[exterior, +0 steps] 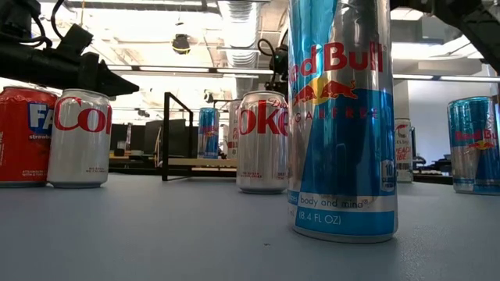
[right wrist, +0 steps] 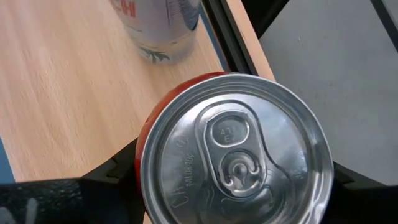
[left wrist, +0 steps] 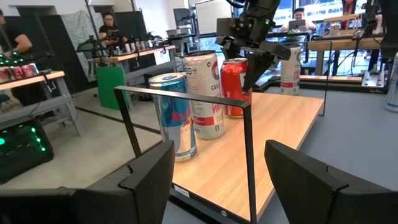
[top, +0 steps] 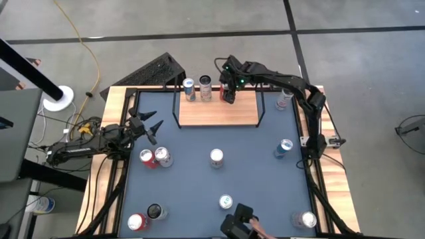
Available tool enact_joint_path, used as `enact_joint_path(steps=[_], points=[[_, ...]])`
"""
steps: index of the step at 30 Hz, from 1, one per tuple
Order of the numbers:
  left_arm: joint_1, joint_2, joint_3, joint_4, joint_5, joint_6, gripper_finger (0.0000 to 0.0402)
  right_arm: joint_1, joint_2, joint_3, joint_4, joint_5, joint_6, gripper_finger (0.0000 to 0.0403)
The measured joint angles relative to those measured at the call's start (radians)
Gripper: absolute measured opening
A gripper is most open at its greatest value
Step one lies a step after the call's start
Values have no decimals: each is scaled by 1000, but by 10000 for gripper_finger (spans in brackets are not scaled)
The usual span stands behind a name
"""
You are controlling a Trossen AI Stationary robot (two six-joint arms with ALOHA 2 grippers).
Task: Place canned beverage on shelf
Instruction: Put the top right orange soda can on the shelf
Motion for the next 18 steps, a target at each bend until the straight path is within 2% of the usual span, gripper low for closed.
enact_joint_path(steps=[10,13,18], points=[[0,0,0,0,0,0,240,2,-3,-1,0,23,9,292],[0,0,0,0,0,0,240,2,-3,-2,1,32,13,319],[0,0,0,0,0,0,240,3,-5,-2,5,49,3,388]])
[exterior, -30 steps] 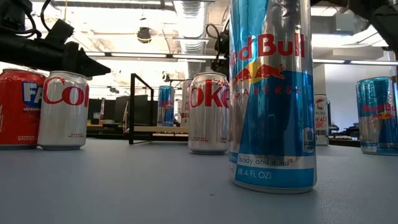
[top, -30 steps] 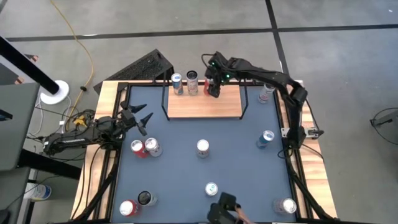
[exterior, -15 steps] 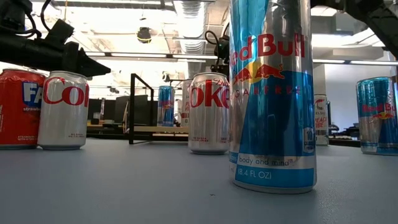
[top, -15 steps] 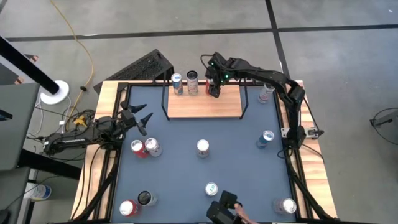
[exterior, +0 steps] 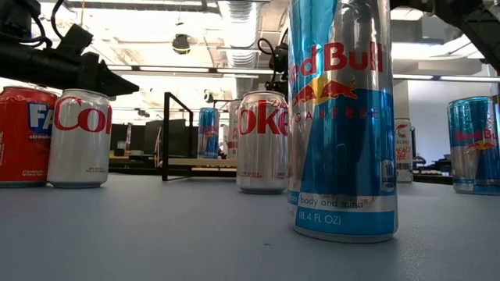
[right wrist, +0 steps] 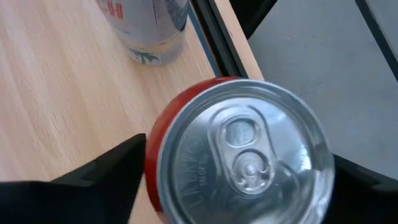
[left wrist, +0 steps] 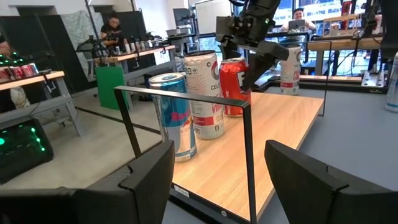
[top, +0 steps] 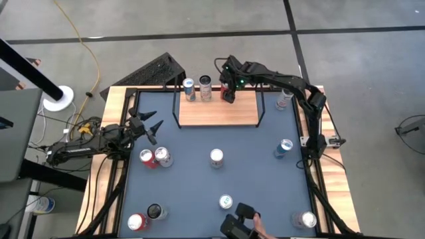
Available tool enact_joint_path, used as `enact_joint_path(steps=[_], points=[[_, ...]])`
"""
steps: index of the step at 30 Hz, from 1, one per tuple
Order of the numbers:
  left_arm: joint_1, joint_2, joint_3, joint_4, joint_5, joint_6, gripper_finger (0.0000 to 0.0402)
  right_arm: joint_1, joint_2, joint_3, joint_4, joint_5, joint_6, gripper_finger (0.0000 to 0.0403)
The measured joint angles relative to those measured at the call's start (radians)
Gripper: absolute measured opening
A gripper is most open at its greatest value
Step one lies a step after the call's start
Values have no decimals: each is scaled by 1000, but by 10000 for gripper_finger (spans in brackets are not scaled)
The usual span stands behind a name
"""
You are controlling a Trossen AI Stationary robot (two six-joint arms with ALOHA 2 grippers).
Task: Place canned beverage on shelf
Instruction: Put the top right orange soda can on the shelf, then put the top right red-silver soda can on the shelf
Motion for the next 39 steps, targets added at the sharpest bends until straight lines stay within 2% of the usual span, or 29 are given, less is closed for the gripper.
enact_joint_path(steps=[8,15,20,25,28,31,35,39], points=[[0,0,0,0,0,0,240,10,0,56,-10,10,-27,369],[0,0,0,0,0,0,240,36,0,262,-164,11,-49,371],[0,0,0,0,0,0,240,104,0,416,-328,-99,-19,372],[0,0,0,0,0,0,240,255,-1,472,-445,-192,-2,372],[0,0,0,0,0,0,240,388,-17,446,-500,-220,-49,372],[0,0,0,0,0,0,240,541,-62,381,-445,-210,-45,372],[0,0,0,0,0,0,240,724,-146,207,-280,-21,23,372],[0,0,0,0,0,0,240,792,-228,-45,-3,106,132,372]])
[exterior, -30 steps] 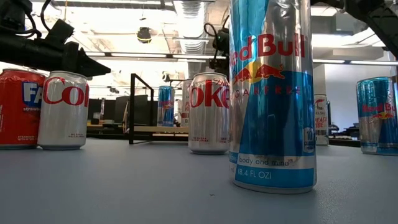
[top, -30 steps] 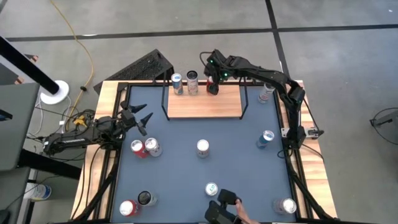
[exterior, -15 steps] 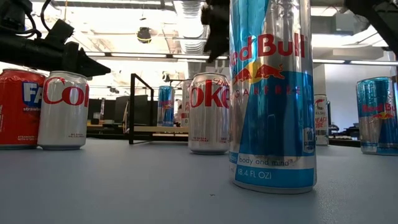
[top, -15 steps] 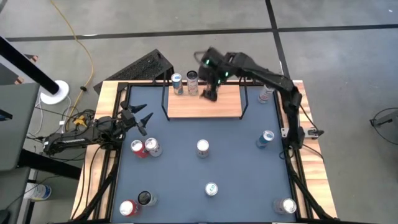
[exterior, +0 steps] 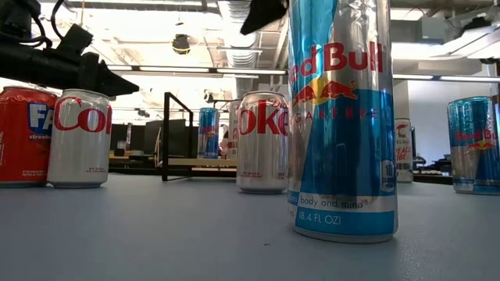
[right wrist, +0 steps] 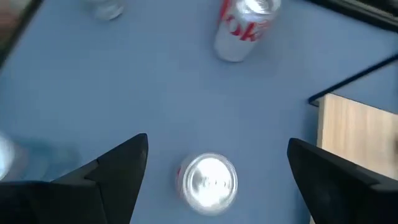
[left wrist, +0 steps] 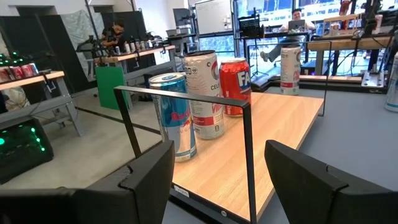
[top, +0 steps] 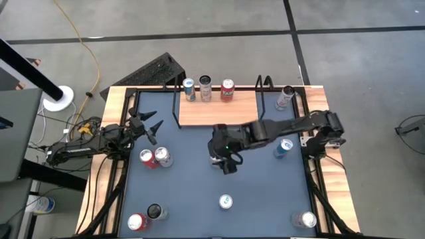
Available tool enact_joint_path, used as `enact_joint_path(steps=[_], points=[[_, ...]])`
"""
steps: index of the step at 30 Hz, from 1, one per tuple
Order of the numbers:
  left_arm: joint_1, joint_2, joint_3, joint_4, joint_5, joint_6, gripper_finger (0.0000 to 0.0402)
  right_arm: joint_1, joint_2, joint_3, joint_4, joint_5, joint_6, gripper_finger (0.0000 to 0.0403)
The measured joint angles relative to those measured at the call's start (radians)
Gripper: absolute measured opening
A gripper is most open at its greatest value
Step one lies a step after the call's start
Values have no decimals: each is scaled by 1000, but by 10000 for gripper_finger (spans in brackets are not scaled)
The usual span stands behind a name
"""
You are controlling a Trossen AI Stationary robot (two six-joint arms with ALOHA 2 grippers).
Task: Place canned beverage on shelf
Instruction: Put the top right red-silver soda can on the shelf
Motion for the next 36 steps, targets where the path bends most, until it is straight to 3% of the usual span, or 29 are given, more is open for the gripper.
enact_joint_path(steps=[6,15,20,28,36], points=[[0,0,0,0,0,0,240,-13,-70,-231,230,88,216,372],[0,0,0,-1,0,0,240,2,-33,-247,164,181,554,372],[0,3,0,1,0,0,240,26,25,-247,155,225,603,372],[0,11,0,-1,5,0,240,29,120,-247,162,213,628,372],[0,14,0,0,6,0,240,29,128,-247,148,204,629,364]])
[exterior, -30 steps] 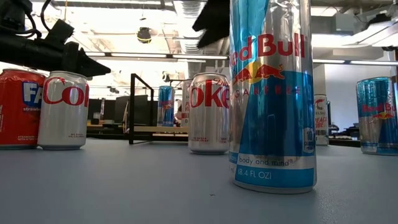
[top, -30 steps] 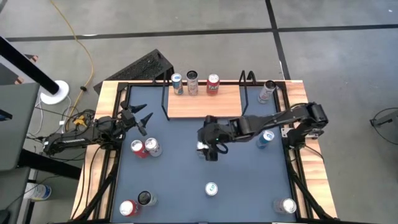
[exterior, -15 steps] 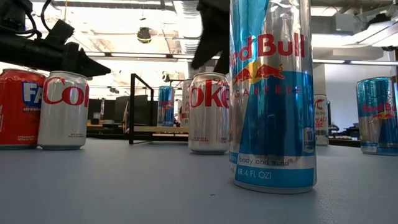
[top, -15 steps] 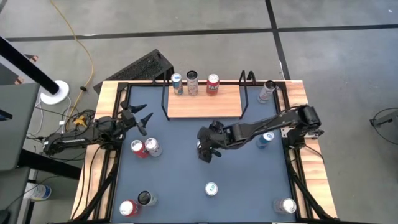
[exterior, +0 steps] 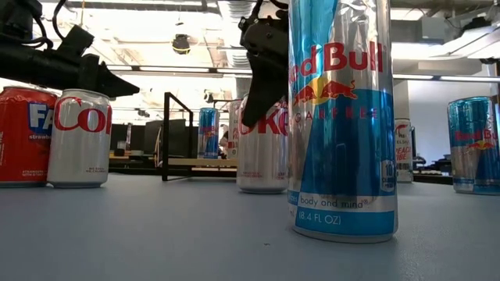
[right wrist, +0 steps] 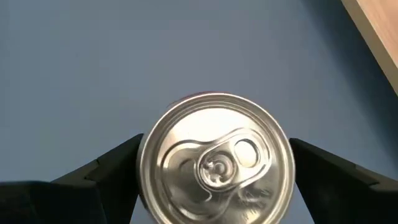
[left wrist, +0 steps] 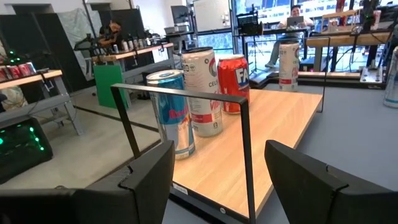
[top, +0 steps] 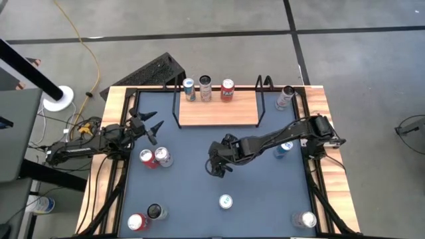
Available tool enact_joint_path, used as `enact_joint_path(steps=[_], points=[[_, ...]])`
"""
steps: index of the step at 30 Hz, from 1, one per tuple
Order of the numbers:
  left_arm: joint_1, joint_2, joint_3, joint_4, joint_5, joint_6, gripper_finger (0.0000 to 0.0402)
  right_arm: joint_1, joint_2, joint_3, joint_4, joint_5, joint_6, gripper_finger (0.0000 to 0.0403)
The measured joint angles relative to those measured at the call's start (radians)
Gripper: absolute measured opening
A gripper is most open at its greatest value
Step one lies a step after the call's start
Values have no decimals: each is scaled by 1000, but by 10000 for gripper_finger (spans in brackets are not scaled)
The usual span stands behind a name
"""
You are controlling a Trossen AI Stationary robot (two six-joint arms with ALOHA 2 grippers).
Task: Place canned beverage on shelf
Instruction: Put the top right red-silver soda can on the shelf
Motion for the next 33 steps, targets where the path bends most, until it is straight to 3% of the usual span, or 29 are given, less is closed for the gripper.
enact_joint_path(steps=[9,17,24,31,33], points=[[0,0,0,0,1,0,240,0,-43,1,-63,-21,-55,248],[0,0,0,0,1,0,240,-60,-175,24,-216,-28,-256,247],[0,0,0,0,2,0,240,-230,-324,22,-303,-43,-469,267],[0,0,0,0,2,0,240,-519,-368,5,-283,-315,-735,271],[0,0,0,0,2,0,240,-600,-370,5,-276,-345,-784,271]])
